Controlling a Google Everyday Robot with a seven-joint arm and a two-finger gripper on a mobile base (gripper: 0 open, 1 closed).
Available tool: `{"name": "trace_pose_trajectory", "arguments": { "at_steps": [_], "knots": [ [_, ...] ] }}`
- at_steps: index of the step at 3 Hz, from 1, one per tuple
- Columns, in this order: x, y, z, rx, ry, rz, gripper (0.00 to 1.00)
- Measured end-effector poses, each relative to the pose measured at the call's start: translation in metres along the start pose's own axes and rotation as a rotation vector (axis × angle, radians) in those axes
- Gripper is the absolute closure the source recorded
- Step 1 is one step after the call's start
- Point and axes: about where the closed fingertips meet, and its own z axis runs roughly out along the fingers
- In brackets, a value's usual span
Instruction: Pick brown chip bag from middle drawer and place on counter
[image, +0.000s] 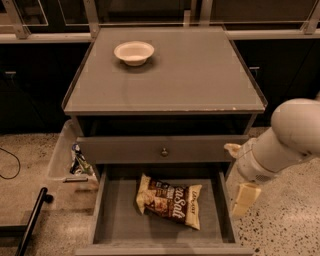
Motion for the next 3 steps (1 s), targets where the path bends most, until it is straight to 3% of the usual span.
{"name": "trace_pose_trajectory", "arguments": {
  "at_steps": [1, 2, 3],
  "knots": [
    [0.003, -0.010, 0.056, -0.008, -0.051, -0.005, 0.00],
    [0.018, -0.020, 0.134, -0.005, -0.114, 0.000, 0.00],
    [0.019, -0.020, 0.139, -0.008, -0.117, 0.003, 0.00]
  ]
}}
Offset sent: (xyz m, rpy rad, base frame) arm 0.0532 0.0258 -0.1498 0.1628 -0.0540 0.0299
